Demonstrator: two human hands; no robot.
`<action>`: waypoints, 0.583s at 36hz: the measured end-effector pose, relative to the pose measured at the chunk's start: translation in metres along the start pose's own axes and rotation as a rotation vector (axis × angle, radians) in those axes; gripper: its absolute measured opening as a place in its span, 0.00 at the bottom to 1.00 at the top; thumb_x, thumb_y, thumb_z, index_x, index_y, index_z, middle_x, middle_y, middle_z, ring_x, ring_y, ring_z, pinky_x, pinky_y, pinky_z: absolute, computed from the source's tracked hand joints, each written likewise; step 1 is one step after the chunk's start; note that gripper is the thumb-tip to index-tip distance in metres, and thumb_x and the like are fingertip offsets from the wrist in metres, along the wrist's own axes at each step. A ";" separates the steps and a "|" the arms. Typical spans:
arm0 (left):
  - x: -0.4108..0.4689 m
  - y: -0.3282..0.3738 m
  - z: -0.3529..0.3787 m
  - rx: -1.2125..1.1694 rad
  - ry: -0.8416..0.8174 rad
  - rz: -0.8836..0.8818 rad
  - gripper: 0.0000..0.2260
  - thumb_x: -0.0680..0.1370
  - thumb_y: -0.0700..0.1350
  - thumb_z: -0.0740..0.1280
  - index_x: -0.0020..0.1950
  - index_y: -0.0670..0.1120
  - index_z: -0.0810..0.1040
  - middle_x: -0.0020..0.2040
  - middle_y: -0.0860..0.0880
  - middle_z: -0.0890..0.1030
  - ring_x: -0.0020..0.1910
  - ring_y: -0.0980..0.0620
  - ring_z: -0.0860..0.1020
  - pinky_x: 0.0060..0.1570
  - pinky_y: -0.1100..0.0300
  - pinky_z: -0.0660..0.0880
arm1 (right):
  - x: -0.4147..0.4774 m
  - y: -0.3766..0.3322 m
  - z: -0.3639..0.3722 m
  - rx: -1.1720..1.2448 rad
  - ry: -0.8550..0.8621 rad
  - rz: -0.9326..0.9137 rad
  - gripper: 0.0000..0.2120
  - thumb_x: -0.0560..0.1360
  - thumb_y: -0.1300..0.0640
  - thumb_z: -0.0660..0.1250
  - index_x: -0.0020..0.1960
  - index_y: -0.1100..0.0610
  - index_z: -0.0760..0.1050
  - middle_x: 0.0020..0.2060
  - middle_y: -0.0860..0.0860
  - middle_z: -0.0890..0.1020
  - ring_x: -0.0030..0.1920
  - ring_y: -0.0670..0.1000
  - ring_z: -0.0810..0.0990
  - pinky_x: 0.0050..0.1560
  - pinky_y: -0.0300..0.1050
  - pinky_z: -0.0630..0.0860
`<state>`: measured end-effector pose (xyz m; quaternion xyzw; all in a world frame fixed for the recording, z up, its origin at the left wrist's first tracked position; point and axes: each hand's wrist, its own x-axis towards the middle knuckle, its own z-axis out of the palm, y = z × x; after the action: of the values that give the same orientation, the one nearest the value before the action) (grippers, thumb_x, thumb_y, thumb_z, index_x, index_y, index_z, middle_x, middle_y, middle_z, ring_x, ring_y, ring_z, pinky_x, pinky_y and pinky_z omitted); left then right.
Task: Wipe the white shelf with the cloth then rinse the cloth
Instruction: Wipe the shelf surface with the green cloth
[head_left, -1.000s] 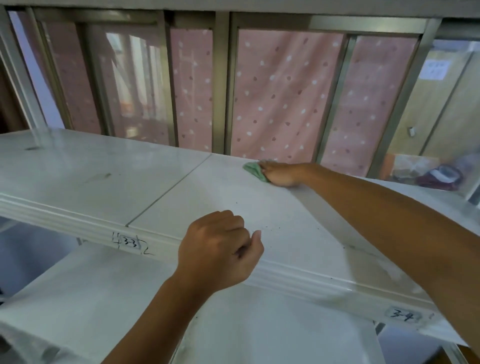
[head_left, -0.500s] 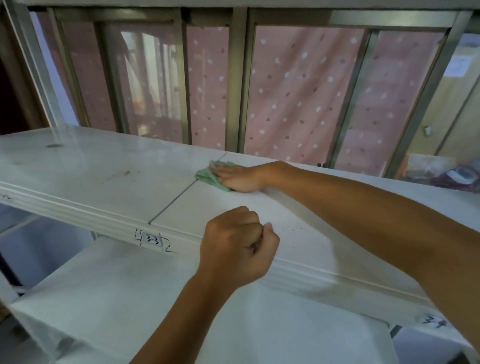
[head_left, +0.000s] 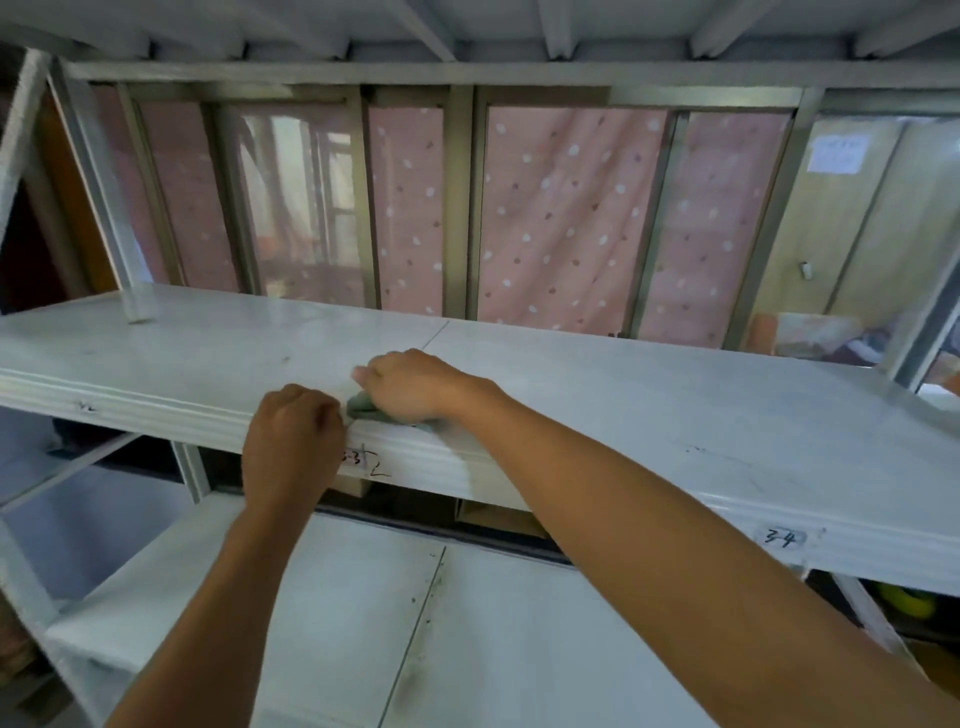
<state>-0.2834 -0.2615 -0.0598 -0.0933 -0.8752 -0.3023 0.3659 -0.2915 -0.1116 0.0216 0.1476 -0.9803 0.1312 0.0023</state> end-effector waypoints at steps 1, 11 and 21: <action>0.000 -0.006 0.000 0.017 -0.017 0.033 0.08 0.77 0.36 0.64 0.42 0.39 0.83 0.41 0.42 0.80 0.43 0.45 0.72 0.43 0.49 0.73 | 0.000 -0.004 0.002 -0.003 0.029 0.038 0.20 0.85 0.48 0.52 0.66 0.60 0.72 0.63 0.60 0.76 0.57 0.58 0.75 0.53 0.51 0.71; 0.005 -0.032 -0.004 -0.016 -0.062 0.195 0.06 0.75 0.33 0.68 0.45 0.38 0.85 0.39 0.42 0.83 0.43 0.42 0.77 0.41 0.51 0.73 | 0.002 -0.030 0.044 -0.210 0.060 0.318 0.33 0.79 0.42 0.50 0.78 0.60 0.59 0.76 0.59 0.63 0.75 0.60 0.61 0.75 0.61 0.57; 0.010 -0.027 -0.010 0.000 -0.123 0.189 0.07 0.74 0.34 0.67 0.47 0.38 0.85 0.44 0.40 0.84 0.47 0.39 0.77 0.44 0.46 0.76 | -0.040 -0.021 0.046 -0.148 0.108 0.231 0.32 0.82 0.42 0.45 0.81 0.56 0.52 0.80 0.53 0.56 0.79 0.54 0.54 0.78 0.57 0.53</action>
<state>-0.2954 -0.2892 -0.0596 -0.1940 -0.8833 -0.2602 0.3383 -0.2460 -0.1314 -0.0193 0.0258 -0.9962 0.0655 0.0508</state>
